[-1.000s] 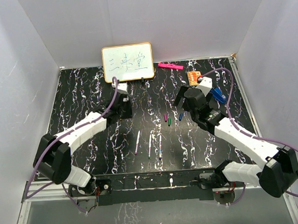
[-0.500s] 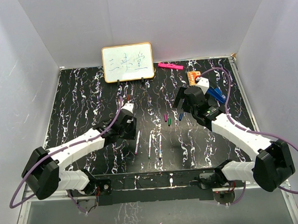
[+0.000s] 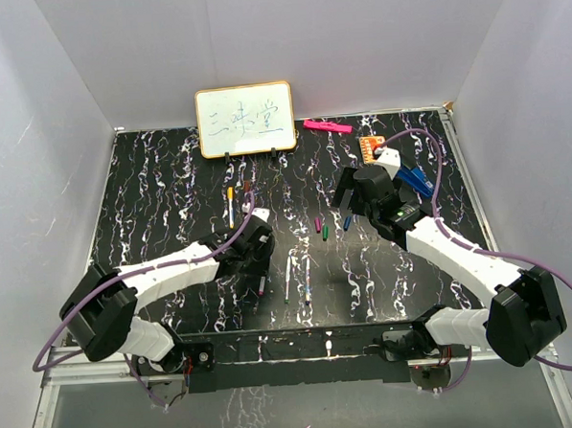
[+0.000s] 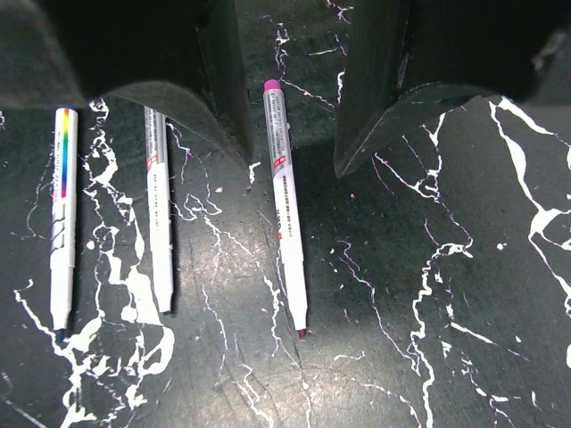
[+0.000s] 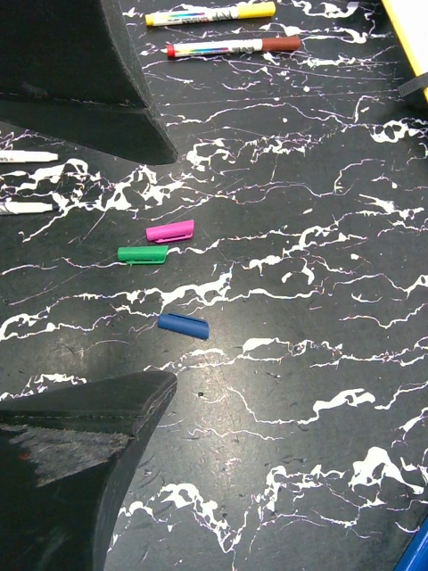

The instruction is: Insert the pens into the pen caps

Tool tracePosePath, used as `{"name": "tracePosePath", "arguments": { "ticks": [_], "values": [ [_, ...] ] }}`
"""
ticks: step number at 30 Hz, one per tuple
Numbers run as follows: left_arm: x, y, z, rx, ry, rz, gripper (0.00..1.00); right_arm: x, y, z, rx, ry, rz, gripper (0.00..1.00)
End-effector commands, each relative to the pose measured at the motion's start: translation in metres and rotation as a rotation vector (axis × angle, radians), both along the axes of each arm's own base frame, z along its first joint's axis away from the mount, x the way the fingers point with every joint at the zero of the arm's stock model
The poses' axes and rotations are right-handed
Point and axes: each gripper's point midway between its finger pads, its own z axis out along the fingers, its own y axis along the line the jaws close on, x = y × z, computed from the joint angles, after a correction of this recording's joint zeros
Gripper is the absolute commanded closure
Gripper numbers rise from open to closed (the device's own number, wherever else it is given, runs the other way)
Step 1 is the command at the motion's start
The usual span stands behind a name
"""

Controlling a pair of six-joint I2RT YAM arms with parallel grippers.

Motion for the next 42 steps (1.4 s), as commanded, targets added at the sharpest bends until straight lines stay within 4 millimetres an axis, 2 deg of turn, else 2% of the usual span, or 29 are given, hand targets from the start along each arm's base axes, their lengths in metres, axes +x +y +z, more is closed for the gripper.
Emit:
{"name": "tracePosePath", "arguments": {
  "ticks": [1, 12, 18, 33, 42],
  "values": [
    [0.006, -0.006, 0.008, -0.003, -0.019, 0.020, 0.60, 0.003, 0.000, 0.013, 0.022, -0.057, 0.000, 0.02],
    [0.007, -0.010, -0.003, 0.015, 0.000, 0.012, 0.60, 0.003, 0.001, 0.011, 0.028, -0.057, 0.007, 0.02],
    [0.005, -0.005, -0.012, 0.054, 0.025, 0.023, 0.60, 0.003, 0.001, 0.011, 0.028, -0.056, 0.008, 0.02],
    [-0.010, 0.011, -0.036, 0.161, 0.117, 0.028, 0.61, 0.002, 0.001, 0.011, 0.034, -0.058, 0.008, 0.02],
    [-0.026, 0.010, -0.053, 0.212, 0.246, -0.033, 0.64, 0.004, 0.004, 0.007, 0.035, -0.047, 0.012, 0.02]
  ]
}}
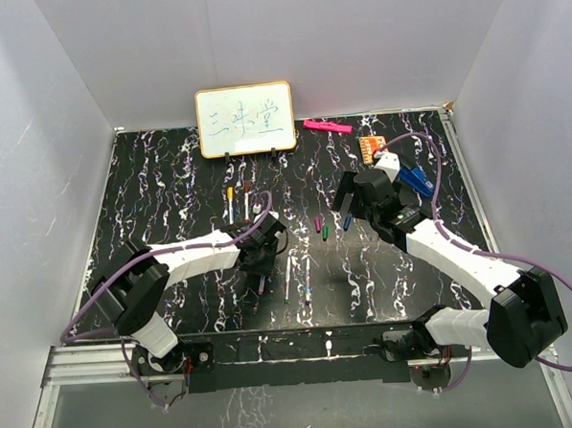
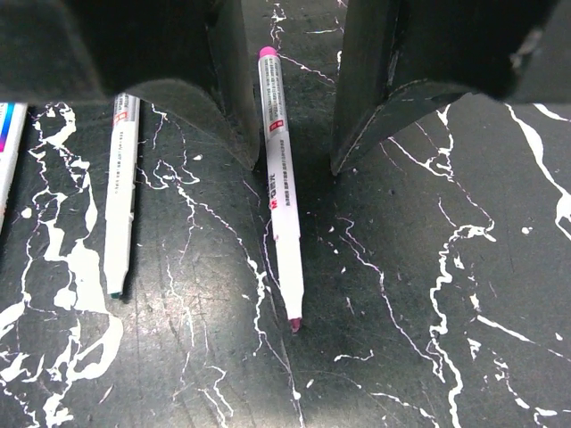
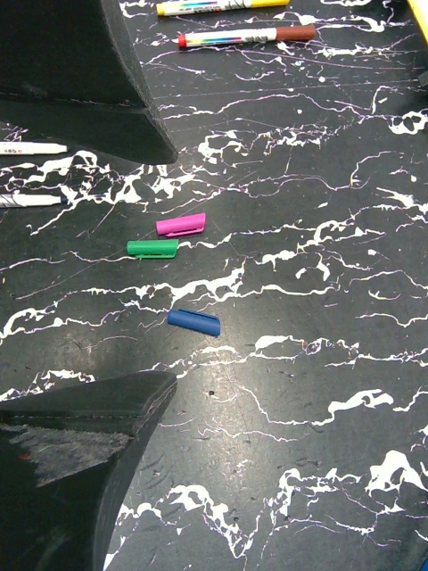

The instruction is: Insert the pens into the pen caps

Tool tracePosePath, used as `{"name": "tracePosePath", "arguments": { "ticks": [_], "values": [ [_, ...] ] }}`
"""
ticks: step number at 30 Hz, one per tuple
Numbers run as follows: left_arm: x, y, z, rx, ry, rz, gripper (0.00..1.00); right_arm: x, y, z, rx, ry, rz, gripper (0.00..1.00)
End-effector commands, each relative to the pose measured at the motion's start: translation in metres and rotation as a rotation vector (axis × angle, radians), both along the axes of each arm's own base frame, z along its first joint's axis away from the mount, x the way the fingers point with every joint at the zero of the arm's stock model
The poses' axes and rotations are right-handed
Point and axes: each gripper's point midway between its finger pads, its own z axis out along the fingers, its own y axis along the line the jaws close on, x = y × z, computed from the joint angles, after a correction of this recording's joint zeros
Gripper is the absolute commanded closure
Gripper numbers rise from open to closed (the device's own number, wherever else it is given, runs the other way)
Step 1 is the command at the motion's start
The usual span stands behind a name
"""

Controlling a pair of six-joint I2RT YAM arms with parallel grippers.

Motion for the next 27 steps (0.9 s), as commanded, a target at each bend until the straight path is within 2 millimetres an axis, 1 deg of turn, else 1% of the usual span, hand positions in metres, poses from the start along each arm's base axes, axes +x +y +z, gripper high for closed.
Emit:
{"name": "tracePosePath", "arguments": {
  "ticks": [1, 6, 12, 14, 15, 16, 18, 22, 27],
  "values": [
    [-0.026, 0.014, -0.023, 0.092, 0.145, -0.036, 0.65, 0.009, 0.003, 0.018, 0.033, -0.068, -0.003, 0.02],
    [-0.029, 0.020, -0.031, 0.131, 0.163, -0.025, 0.66, 0.009, 0.002, 0.019, 0.029, -0.071, -0.007, 0.02],
    [-0.038, 0.020, -0.038, 0.118, 0.203, -0.022, 0.70, 0.009, 0.001, 0.018, 0.022, -0.068, -0.012, 0.02],
    [-0.039, 0.021, -0.039, 0.122, 0.210, -0.016, 0.74, 0.009, 0.001, 0.017, 0.023, -0.067, -0.012, 0.02],
    [-0.039, 0.022, -0.039, 0.128, 0.208, -0.012, 0.80, 0.009, 0.002, 0.017, 0.024, -0.067, -0.009, 0.02],
    [-0.039, 0.024, -0.041, 0.142, 0.213, -0.009, 0.84, 0.010, 0.002, 0.016, 0.025, -0.064, -0.008, 0.02],
    [-0.040, 0.027, -0.044, 0.162, 0.224, -0.005, 0.88, 0.010, 0.004, 0.014, 0.027, -0.057, -0.004, 0.02],
    [-0.042, 0.023, -0.049, 0.152, 0.243, -0.011, 1.00, 0.013, 0.009, 0.012, 0.031, -0.045, 0.012, 0.02],
    [-0.047, 0.017, -0.054, 0.107, 0.256, -0.024, 1.00, 0.016, 0.015, 0.007, 0.022, -0.010, 0.034, 0.02]
  ]
}}
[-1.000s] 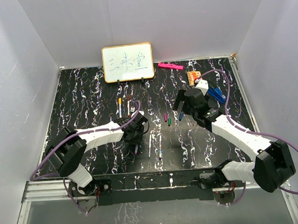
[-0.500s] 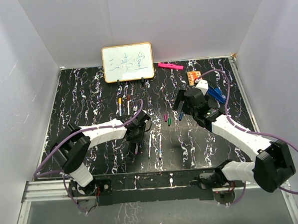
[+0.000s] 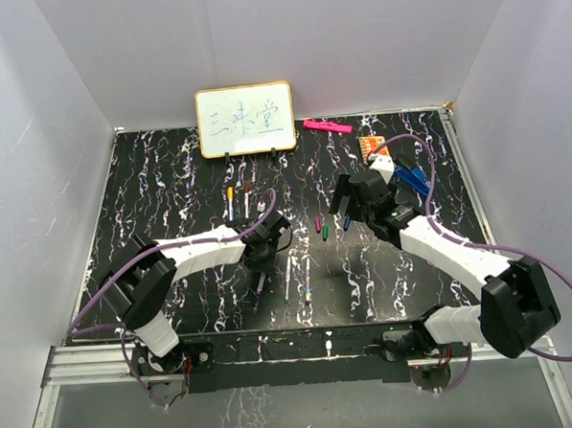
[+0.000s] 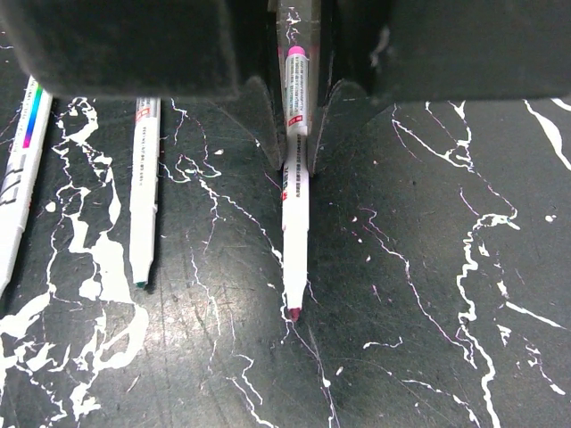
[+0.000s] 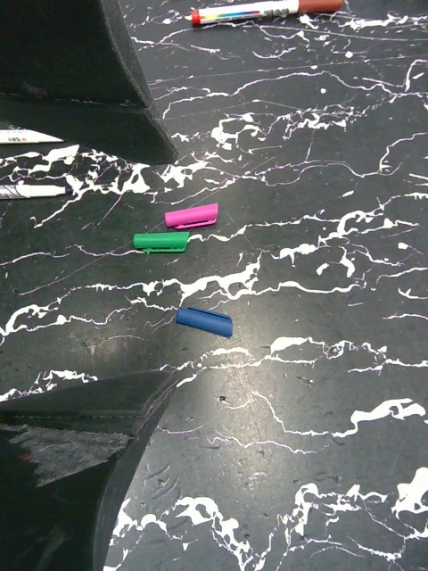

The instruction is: Insert the pens into the pen caps

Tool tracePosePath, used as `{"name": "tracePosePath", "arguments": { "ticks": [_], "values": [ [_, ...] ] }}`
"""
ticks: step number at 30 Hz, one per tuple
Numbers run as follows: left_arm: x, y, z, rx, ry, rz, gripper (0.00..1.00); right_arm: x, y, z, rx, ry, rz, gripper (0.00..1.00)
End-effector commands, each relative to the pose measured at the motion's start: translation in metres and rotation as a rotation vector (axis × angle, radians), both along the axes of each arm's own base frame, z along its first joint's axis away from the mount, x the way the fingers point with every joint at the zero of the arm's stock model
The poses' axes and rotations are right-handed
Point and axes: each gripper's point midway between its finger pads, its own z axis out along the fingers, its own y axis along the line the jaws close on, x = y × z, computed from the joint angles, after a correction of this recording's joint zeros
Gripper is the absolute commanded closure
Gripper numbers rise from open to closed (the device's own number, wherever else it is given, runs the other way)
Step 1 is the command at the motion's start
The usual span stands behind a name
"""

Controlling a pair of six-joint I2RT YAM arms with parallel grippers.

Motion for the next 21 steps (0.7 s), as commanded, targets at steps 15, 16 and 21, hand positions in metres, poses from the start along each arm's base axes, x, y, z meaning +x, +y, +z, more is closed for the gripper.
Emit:
{"name": "tracePosePath", "arguments": {
  "ticks": [15, 16, 21],
  "values": [
    [-0.031, 0.018, -0.001, -0.021, 0.057, -0.018, 1.00, 0.043, 0.048, 0.000, -0.017, 0.041, 0.178, 0.29],
    [-0.031, 0.017, 0.001, -0.033, 0.053, -0.019, 1.00, 0.044, 0.052, -0.006, -0.024, 0.061, 0.191, 0.31],
    [-0.033, 0.017, 0.009, -0.067, 0.034, -0.010, 1.00, 0.049, 0.072, -0.034, -0.075, 0.146, 0.241, 0.39]
  ]
}}
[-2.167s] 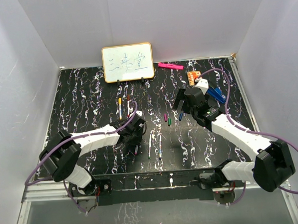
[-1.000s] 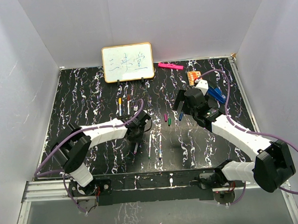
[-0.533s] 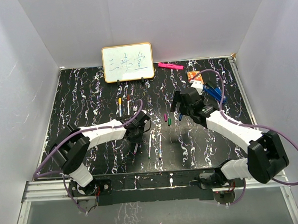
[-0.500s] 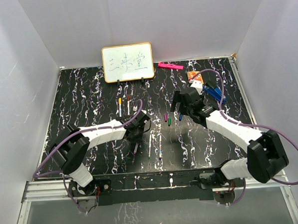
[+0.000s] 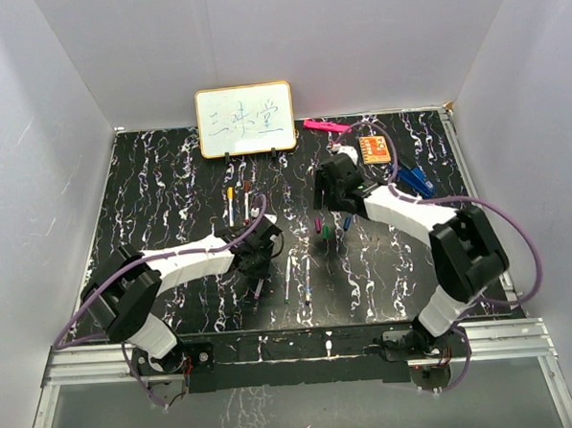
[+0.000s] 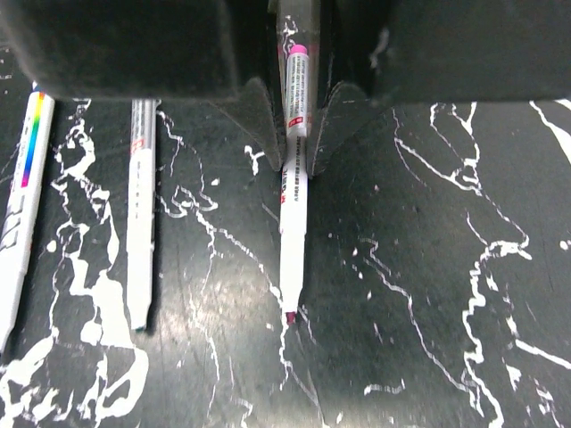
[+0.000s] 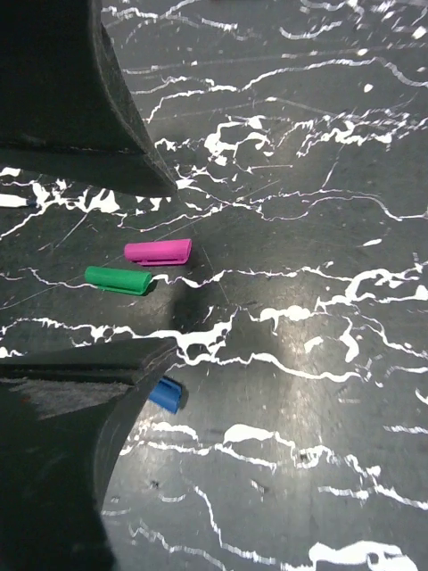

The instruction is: Insert the pens into the pen caps

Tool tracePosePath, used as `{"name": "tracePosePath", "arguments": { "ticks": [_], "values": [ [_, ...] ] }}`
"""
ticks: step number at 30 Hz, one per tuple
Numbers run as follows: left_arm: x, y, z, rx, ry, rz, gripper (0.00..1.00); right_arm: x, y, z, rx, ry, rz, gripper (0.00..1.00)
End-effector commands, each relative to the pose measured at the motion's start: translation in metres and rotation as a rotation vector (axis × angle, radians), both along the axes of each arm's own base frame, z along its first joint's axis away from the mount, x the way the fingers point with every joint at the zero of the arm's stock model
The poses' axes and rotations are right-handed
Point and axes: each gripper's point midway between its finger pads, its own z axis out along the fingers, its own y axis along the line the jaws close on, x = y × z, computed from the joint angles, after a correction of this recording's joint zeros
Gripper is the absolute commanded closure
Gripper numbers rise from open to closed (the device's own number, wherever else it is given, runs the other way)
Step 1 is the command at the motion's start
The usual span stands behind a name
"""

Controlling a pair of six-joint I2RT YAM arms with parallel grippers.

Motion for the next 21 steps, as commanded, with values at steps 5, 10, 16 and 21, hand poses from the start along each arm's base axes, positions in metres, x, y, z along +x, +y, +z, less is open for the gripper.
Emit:
{"name": "tracePosePath", "arguments": {
  "ticks": [5, 10, 16, 21],
  "values": [
    [-0.027, 0.017, 0.007, 0.000, 0.061, -0.003, 1.00, 0.011, 0.029, -0.008, -0.024, 0.019, 0.073, 0.40],
    [-0.026, 0.017, 0.016, -0.025, 0.036, -0.007, 1.00, 0.012, 0.033, -0.019, -0.031, 0.044, 0.084, 0.40],
    [-0.026, 0.013, 0.022, -0.065, 0.020, -0.007, 1.00, 0.010, 0.035, -0.037, -0.056, 0.090, 0.093, 0.40],
    [-0.028, 0.013, 0.023, -0.061, 0.028, -0.005, 1.00, 0.007, 0.036, -0.045, -0.067, 0.107, 0.099, 0.43]
  ]
}}
